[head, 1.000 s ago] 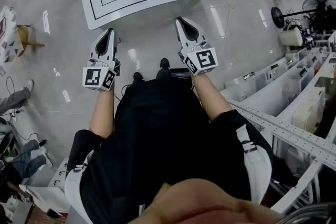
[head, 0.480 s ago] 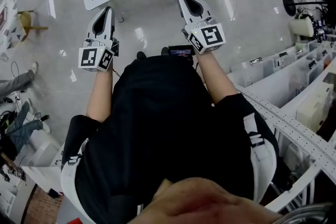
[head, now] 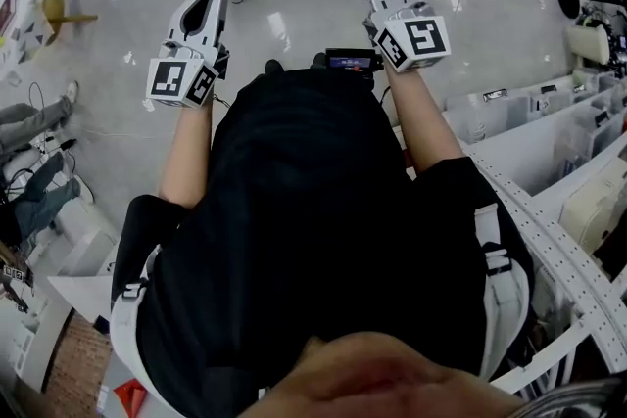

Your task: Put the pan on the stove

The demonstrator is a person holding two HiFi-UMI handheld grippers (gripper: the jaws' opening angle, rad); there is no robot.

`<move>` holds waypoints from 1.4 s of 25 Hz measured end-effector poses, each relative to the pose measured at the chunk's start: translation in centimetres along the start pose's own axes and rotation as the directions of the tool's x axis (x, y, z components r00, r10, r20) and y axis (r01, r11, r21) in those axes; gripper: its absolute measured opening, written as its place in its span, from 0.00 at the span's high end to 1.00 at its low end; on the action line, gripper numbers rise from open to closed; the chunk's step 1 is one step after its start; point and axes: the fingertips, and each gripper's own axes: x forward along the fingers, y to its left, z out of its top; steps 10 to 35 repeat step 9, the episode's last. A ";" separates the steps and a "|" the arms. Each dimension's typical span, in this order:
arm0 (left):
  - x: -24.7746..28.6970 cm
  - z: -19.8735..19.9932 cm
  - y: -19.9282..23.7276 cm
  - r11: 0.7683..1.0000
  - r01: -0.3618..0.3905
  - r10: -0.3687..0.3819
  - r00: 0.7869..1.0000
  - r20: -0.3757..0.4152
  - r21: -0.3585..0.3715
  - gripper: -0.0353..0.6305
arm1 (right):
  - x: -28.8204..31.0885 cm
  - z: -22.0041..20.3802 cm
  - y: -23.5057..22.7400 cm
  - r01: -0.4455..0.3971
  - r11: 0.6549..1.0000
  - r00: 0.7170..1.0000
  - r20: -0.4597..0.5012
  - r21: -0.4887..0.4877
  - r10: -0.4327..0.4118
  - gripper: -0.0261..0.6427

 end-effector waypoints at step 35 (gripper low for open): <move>1.5 1.0 1.5 0.997 -0.073 0.073 0.997 -0.001 -0.003 0.91 | 0.9 0.1 -0.8 -0.031 1.000 0.999 0.021 0.003 0.031 0.92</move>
